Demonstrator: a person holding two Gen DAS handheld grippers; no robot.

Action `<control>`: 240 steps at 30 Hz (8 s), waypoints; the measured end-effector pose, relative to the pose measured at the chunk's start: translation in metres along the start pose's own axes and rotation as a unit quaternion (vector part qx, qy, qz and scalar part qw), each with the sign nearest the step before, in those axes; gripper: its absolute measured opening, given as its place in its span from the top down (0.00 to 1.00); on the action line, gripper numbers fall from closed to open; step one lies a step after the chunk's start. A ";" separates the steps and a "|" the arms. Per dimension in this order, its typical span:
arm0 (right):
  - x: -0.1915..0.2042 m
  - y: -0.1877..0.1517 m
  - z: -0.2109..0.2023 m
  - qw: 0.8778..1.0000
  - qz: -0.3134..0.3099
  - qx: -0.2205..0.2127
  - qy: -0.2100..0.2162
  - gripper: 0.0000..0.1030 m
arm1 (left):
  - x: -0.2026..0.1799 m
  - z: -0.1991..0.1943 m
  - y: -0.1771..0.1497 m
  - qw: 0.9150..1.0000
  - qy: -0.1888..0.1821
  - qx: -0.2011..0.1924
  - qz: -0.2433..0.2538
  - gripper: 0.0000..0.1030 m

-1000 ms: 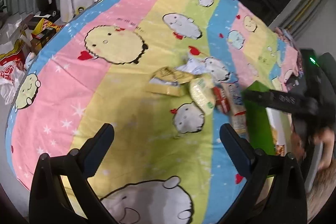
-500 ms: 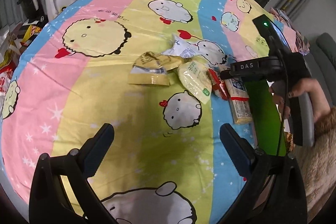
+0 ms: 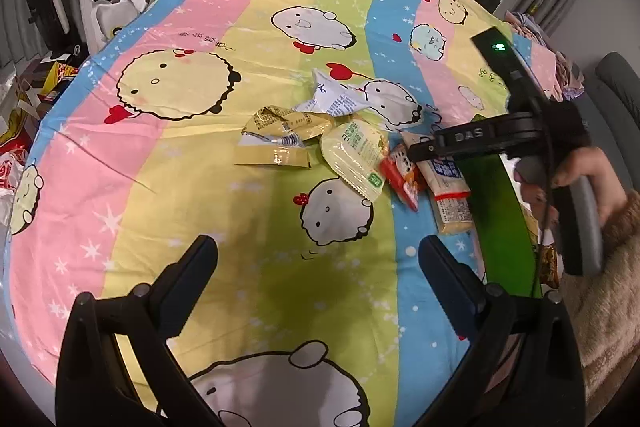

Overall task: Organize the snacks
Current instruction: 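Return the right gripper to the pile and grasp the white-blue biscuit packet, then carry the white-blue biscuit packet into the green box and release it, then move the right gripper back toward the remaining snacks, then grasp the gold foil snack packet with the right gripper, then carry the gold foil packet into the green box and open the right gripper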

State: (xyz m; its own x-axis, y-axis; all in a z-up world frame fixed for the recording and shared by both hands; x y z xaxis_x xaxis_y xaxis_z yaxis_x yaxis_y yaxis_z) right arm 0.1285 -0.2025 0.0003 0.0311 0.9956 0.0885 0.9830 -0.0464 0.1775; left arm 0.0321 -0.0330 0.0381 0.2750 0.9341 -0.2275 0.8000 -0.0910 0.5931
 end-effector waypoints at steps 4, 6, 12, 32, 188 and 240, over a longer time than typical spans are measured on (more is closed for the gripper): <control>0.020 -0.023 -0.024 0.999 -0.006 -0.024 0.042 0.35 | 0.007 -0.004 0.000 1.000 0.005 -0.004 -0.013 0.02; 0.031 -0.037 -0.036 0.997 -0.007 -0.038 0.064 0.35 | 0.013 -0.006 -0.002 1.000 0.008 -0.004 -0.022 0.02; 0.062 -0.093 -0.048 0.990 0.019 -0.080 0.113 0.35 | 0.036 -0.009 -0.009 0.999 0.023 0.001 -0.048 0.02; 0.051 -0.138 -0.047 0.973 0.129 -0.121 0.145 0.35 | 0.010 0.009 -0.041 0.997 -0.027 0.058 -0.039 0.37; 0.038 -0.125 -0.103 0.940 0.079 -0.273 0.188 0.19 | 0.022 -0.042 0.003 0.989 0.106 -0.069 -0.070 0.20; -0.013 -0.089 -0.164 0.934 0.169 -0.246 0.194 0.49 | -0.171 -0.009 0.066 0.976 -0.167 -0.062 0.124 0.57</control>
State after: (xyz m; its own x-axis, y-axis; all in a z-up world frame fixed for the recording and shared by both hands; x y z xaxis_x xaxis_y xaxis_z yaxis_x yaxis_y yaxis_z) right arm 0.0109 -0.2244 0.1437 0.1625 0.8168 0.5535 0.7233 -0.4802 0.4962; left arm 0.0328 -0.1956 0.1234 0.6276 0.7219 -0.2916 0.6210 -0.2383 0.7467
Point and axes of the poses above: each gripper's, at about its wrist camera, not at the fingertips, and z roughly the way its jaws point, x to its left, y to its top, the point moved 7 cm from there along z, roughly the way its jaws point, and after that the axes turned 9 degrees about z, right-handed, at the moved point
